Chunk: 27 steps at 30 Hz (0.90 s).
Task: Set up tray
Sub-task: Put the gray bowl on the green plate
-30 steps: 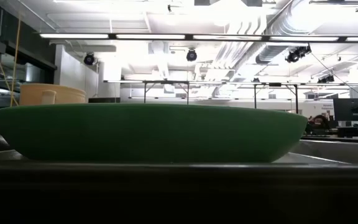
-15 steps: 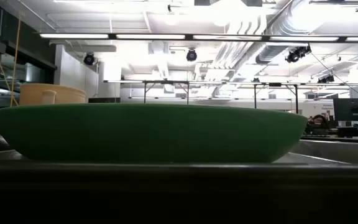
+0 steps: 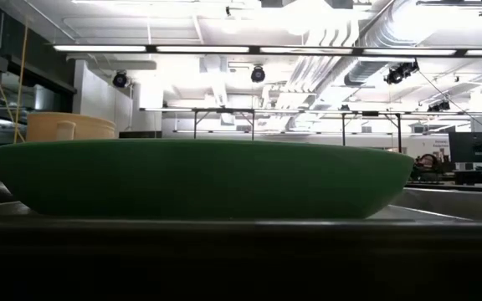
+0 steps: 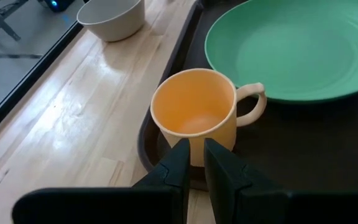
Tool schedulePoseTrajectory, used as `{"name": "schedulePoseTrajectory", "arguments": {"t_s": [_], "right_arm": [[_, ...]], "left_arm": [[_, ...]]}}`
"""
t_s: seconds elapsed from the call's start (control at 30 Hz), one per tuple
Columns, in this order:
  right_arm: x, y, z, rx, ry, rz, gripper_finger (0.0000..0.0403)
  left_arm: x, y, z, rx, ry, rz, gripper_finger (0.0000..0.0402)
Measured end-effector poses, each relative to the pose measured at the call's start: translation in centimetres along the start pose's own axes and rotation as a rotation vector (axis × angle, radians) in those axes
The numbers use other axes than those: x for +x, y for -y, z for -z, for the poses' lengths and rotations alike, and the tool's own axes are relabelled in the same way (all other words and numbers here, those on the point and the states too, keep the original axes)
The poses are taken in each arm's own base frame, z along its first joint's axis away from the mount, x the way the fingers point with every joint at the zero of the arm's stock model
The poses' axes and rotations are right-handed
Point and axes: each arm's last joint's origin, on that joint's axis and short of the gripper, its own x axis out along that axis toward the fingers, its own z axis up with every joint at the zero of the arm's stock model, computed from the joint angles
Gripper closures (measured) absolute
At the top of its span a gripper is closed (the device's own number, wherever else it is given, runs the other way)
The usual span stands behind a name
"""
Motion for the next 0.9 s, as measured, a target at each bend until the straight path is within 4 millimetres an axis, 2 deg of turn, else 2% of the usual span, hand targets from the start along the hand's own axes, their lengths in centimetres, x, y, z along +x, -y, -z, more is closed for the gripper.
{"name": "schedulePoseTrajectory", "arguments": {"t_s": [0.3, 0.6, 0.9], "right_arm": [[1.6, 3.9, -0.7, -0.011, -0.049, 0.047, 0.0292], [3.6, 9.6, -0.6, 0.021, -0.16, 0.098, 0.0292], [5.2, 14.8, -0.4, 0.02, -0.212, 0.075, 0.0292]], "left_arm": [[0.0, 0.0, 0.0, -0.001, -0.012, 0.001, 0.0323], [0.0, 0.2, 0.1, -0.019, -0.037, 0.012, 0.0323], [0.0, 0.2, 0.1, -0.023, -0.038, 0.014, 0.0323]]}}
